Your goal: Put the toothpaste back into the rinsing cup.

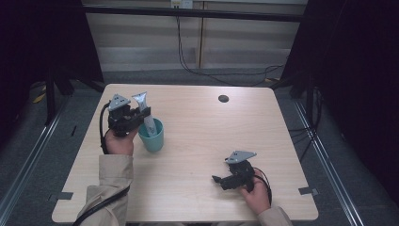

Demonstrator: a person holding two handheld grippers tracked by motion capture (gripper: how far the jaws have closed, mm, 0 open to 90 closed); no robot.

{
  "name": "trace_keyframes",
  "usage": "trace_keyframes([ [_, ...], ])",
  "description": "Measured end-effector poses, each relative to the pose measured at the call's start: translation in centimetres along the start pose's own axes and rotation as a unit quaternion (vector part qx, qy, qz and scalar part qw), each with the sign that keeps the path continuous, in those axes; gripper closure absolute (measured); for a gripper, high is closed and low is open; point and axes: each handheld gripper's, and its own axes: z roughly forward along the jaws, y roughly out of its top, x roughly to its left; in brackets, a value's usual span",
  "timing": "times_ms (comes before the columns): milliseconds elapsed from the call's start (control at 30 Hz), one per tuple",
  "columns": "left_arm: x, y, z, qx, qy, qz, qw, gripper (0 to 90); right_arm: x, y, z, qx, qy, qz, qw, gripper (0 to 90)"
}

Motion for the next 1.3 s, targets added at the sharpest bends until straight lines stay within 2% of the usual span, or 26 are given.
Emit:
trace_keyframes([
  [500, 0.1, -1.8, 0.5, 0.007, -0.002, -0.005, 1.0, 74.5, 0.0, 0.0, 0.0, 0.0, 0.0, 0.0, 1.0, 13.6],
  [1300, -0.4, -3.3, 0.7, 0.014, 0.002, -0.001, 0.9999, 74.2, 0.0, 0.0, 0.0, 0.0, 0.0, 0.0, 1.0, 13.6],
])
